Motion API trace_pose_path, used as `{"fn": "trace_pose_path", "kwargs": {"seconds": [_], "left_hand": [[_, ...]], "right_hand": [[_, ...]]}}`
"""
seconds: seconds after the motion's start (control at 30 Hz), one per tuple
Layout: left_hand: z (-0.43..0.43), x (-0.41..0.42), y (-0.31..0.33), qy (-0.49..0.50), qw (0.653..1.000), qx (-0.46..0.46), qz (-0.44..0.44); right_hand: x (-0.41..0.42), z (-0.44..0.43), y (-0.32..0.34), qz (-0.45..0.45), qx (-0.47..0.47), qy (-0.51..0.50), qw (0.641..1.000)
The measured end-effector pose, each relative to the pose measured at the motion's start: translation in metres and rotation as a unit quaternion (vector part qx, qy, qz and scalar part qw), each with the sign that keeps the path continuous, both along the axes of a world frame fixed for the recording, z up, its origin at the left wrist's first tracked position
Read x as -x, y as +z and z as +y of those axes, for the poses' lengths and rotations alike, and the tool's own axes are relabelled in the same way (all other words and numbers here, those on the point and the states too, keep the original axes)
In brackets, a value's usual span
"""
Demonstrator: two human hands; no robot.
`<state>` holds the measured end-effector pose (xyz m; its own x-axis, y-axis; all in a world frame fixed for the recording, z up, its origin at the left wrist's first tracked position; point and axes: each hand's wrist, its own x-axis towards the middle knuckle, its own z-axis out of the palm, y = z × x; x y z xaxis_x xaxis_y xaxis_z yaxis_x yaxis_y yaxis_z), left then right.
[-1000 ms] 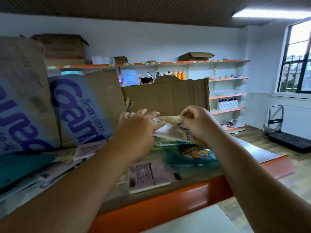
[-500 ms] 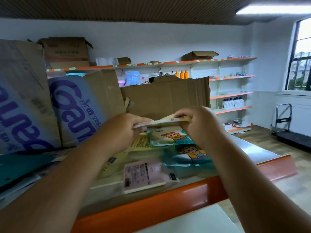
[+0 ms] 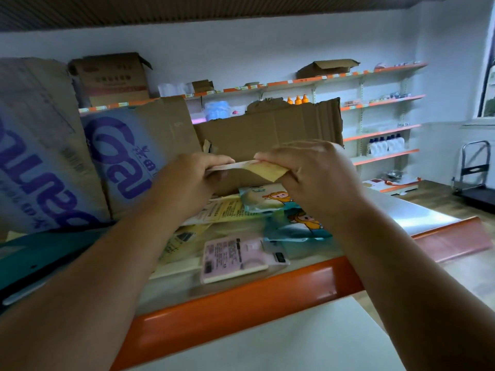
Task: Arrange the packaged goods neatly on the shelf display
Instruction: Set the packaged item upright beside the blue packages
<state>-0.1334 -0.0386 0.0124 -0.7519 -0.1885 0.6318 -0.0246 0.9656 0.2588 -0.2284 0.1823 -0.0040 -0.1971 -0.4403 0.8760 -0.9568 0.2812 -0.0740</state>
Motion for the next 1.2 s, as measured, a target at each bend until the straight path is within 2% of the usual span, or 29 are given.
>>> {"fn": "trace_pose_path", "kwargs": {"seconds": [0.27,0.43,0.57,0.8,0.9,1.03,1.2], "left_hand": [[-0.013,-0.040,0.005,-0.005,0.997,0.073,0.016],[-0.044,-0.098,0.003,-0.029,0.995,0.099,0.015],[-0.074,-0.159,0.005,-0.030,0.993,0.109,0.040],[-0.143,-0.313,0.011,0.045,0.987,0.131,0.081],[-0.170,-0.386,0.007,0.094,0.988,0.094,0.073],[-0.201,-0.491,-0.005,0.148,0.973,0.150,0.097],[-0.217,-0.614,-0.011,0.227,0.961,0.146,0.058]], "right_hand": [[-0.063,-0.001,-0.011,-0.003,-0.094,-0.007,0.996],[-0.119,-0.016,0.003,0.010,-0.149,0.014,0.989],[-0.170,-0.047,0.009,0.001,-0.153,0.044,0.987],[-0.282,-0.142,0.012,0.037,-0.128,0.179,0.975],[-0.334,-0.183,0.009,0.031,-0.135,0.245,0.960],[-0.411,-0.235,0.005,0.047,-0.150,0.330,0.931],[-0.504,-0.284,-0.002,0.071,-0.121,0.381,0.914]]}}
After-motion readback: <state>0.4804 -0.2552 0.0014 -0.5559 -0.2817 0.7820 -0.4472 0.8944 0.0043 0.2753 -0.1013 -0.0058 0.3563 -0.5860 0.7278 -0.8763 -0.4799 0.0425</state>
